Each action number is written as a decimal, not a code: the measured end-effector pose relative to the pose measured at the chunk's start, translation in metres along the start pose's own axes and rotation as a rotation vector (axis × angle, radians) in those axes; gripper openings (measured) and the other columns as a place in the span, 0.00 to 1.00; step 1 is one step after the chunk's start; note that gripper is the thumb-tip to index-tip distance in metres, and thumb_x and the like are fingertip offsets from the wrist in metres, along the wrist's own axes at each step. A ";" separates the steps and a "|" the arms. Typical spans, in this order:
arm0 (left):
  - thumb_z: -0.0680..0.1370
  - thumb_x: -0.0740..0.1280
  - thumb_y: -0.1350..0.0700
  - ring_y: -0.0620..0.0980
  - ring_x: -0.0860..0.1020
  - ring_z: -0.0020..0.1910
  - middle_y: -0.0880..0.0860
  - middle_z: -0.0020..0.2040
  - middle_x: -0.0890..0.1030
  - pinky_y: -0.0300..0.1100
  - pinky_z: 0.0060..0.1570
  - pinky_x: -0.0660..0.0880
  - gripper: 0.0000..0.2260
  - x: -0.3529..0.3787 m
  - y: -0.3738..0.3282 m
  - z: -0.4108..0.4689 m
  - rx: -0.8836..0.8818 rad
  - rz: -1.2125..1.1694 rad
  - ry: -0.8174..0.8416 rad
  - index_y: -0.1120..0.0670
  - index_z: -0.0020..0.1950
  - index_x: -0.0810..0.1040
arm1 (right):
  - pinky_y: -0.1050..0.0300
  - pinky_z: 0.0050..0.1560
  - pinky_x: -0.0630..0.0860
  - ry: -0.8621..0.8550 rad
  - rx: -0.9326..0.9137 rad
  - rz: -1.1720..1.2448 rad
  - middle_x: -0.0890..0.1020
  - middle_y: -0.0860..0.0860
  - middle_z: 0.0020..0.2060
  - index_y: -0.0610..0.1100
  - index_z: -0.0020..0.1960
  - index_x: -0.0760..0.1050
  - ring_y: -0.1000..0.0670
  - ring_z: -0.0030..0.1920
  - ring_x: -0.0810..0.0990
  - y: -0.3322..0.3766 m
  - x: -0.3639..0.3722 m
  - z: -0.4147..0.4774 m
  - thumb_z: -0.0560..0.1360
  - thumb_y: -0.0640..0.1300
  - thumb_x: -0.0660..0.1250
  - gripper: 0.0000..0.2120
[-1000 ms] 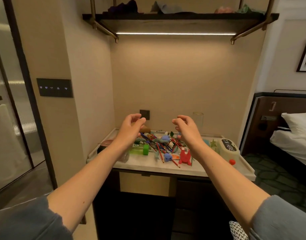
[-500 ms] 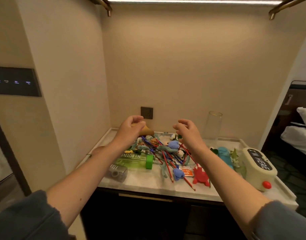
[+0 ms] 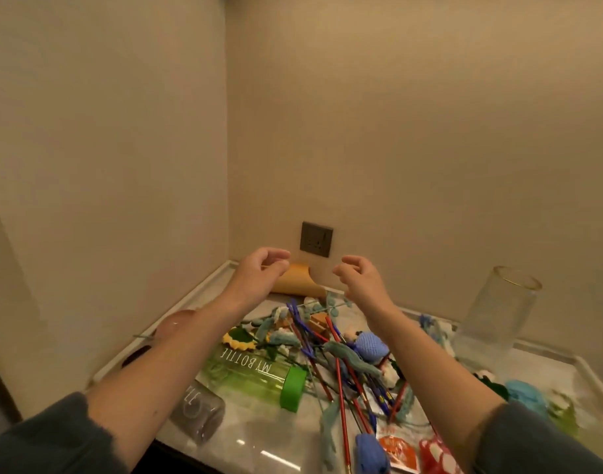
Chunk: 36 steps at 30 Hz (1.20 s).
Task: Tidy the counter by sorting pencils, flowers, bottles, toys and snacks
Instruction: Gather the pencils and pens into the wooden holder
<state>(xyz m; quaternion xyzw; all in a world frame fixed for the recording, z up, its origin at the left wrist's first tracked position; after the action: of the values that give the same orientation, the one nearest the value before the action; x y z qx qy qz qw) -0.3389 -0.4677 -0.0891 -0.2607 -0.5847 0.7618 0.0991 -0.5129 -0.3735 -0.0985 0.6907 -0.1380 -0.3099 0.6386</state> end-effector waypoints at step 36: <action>0.71 0.69 0.57 0.52 0.66 0.68 0.52 0.68 0.71 0.43 0.68 0.63 0.28 0.032 0.181 0.241 0.009 0.548 0.309 0.50 0.71 0.67 | 0.57 0.32 0.81 0.171 0.495 -0.055 0.83 0.39 0.39 0.35 0.65 0.70 0.49 0.32 0.84 -0.107 0.097 0.219 0.80 0.41 0.64 0.16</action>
<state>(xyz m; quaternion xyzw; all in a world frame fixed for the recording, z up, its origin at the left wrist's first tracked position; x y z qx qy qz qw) -0.4620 -0.7093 -0.2250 -0.5210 -0.4672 0.7140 -0.0210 -0.5927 -0.5892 -0.2247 0.8529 -0.1365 -0.2244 0.4511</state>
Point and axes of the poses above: each hand's wrist, its own z-axis towards the middle knuckle, its own x-axis out of the palm, y = z × x, the point moved 4 cm from there along z, towards the middle knuckle
